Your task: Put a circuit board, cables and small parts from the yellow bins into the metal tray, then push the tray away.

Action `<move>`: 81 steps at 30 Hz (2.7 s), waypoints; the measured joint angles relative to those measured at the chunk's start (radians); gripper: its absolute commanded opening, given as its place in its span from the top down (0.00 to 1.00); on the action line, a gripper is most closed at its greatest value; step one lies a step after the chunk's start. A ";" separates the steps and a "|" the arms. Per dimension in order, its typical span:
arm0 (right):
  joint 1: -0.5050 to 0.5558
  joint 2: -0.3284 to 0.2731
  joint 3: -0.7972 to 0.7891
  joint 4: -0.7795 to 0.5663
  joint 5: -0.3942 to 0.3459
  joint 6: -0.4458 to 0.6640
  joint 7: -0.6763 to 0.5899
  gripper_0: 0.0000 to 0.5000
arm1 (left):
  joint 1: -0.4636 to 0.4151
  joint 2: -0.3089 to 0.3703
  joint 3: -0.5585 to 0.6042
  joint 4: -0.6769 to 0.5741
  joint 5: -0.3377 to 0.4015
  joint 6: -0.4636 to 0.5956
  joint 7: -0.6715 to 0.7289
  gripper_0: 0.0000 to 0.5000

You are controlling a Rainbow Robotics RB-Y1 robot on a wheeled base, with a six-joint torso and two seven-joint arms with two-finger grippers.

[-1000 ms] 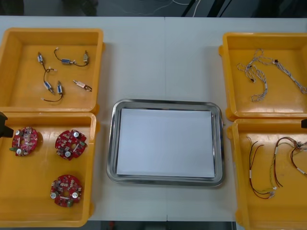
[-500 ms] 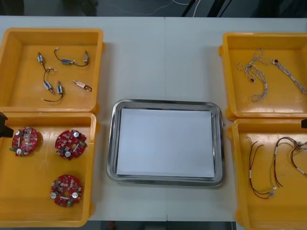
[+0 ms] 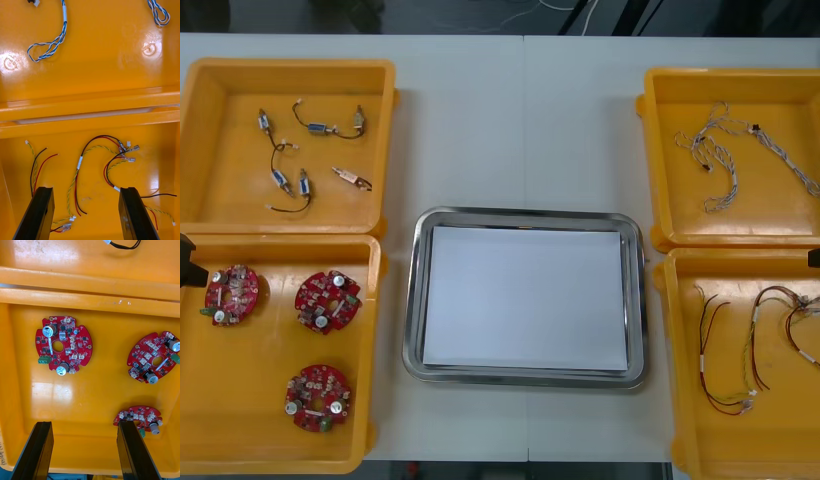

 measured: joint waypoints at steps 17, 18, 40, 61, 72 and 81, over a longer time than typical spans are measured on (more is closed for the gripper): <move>0.000 0.000 0.000 0.000 0.000 0.000 0.000 0.00 | 0.000 0.000 0.000 0.000 0.000 0.000 0.000 0.00; 0.000 0.000 0.000 0.000 0.000 0.000 0.000 0.00 | 0.000 0.000 0.000 0.000 0.000 0.000 0.000 0.00; 0.000 0.000 0.000 0.000 0.000 0.000 0.000 0.00 | 0.000 0.000 0.000 0.000 0.000 0.000 0.000 0.00; 0.000 0.000 0.000 0.000 0.000 0.000 0.000 0.00 | 0.000 0.000 0.000 0.000 0.000 0.000 0.000 0.00; 0.000 0.000 0.000 0.000 0.000 0.000 0.000 0.00 | 0.000 0.000 0.000 0.000 0.000 0.000 0.000 0.00; -0.001 -0.004 0.000 -0.028 0.033 0.024 0.000 0.00 | 0.001 0.000 -0.001 0.000 0.001 0.000 0.000 0.00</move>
